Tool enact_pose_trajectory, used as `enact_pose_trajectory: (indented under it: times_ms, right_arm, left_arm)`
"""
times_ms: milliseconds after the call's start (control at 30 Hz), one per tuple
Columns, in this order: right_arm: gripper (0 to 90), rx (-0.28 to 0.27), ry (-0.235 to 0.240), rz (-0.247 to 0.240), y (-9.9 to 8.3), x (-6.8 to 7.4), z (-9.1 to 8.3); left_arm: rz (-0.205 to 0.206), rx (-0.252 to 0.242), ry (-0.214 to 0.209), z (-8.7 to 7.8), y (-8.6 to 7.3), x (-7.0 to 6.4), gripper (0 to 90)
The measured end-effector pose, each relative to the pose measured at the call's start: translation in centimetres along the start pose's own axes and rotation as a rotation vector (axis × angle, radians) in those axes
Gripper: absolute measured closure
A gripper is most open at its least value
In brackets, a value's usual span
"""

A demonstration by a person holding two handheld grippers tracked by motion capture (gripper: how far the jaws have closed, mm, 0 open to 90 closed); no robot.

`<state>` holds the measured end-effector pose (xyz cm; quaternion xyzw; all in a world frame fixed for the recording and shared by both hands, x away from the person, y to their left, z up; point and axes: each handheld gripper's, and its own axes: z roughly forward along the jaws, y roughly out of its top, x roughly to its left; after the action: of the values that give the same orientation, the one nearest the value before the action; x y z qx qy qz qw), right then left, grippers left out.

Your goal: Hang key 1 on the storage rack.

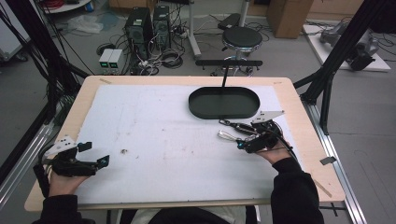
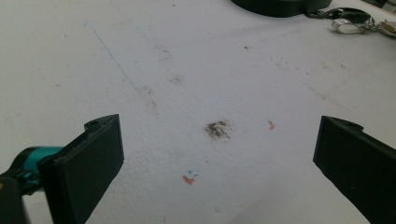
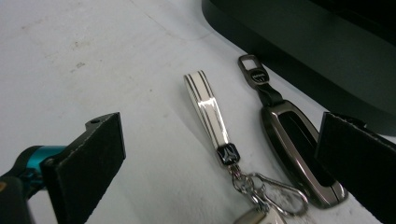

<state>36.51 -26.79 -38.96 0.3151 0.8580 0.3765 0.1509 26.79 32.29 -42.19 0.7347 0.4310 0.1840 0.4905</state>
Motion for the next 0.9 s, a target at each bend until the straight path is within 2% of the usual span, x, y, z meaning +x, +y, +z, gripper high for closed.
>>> enact_pose_trajectory:
  times_ms: [100, 133, 267, 333, 433, 500, 533, 567, 600, 633, 700, 733, 900]
  right_arm:
    - [0.8, 0.006, 0.004, -0.012, 0.3, 0.2, 0.5]
    - [0.9, 0.015, 0.019, -0.018, 0.5, 0.4, 1.1]
    - [0.9, 0.076, 0.038, -0.036, 1.1, 0.5, 2.8]
    - [1.2, 0.087, 0.04, -0.038, 1.3, 0.4, 3.2]
    - [1.7, 0.123, 0.052, -0.035, 2.4, 0.2, 4.7]
    - [5.8, 0.138, 0.073, -0.037, 2.9, 0.1, 5.2]
    - [6.6, 0.149, 0.073, -0.037, 3.2, 0.1, 5.5]
    - [11.7, 0.155, 0.071, -0.046, 3.3, 0.1, 5.7]
    - [11.7, 0.155, 0.071, -0.046, 3.3, 0.1, 5.7]
    - [18.2, 0.164, 0.084, -0.055, 3.5, 0.1, 5.9]
    - [21.0, 0.185, 0.094, -0.077, 3.7, 0.0, 6.2]
    - [25.2, 0.21, 0.103, -0.088, 3.9, 0.0, 6.6]
    - [30.2, 0.251, 0.114, -0.107, 3.9, -0.3, 7.4]
  left_arm:
    - [0.002, 0.0, -0.012, 0.0, 0.0, -0.1, 2.2]
    - [0.004, 0.001, -0.015, 0.0, 0.0, -0.1, 2.2]
    - [0.002, -0.002, -0.012, 0.0, 0.0, 0.0, 2.2]
    - [-0.003, -0.005, -0.012, 0.0, 0.0, 0.0, 2.2]
    - [-0.003, -0.008, -0.014, -0.1, 0.0, 0.0, 2.2]
    - [-0.003, -0.008, -0.015, -0.1, 0.0, 0.0, 2.2]
    - [-0.003, -0.007, -0.015, -0.1, 0.0, 0.0, 2.2]
    - [-0.003, -0.008, -0.018, -0.1, 0.0, 0.0, 2.2]
    - [-0.003, -0.008, -0.018, -0.1, 0.0, 0.0, 2.2]
    - [-0.003, -0.008, -0.019, -0.1, 0.0, 0.0, 2.2]
    - [-0.004, -0.009, -0.018, -0.1, 0.0, 0.0, 2.2]
    - [-0.003, -0.008, -0.019, -0.1, 0.0, 0.0, 2.2]
    - [-0.002, -0.005, -0.017, 0.0, 0.0, 0.0, 2.2]
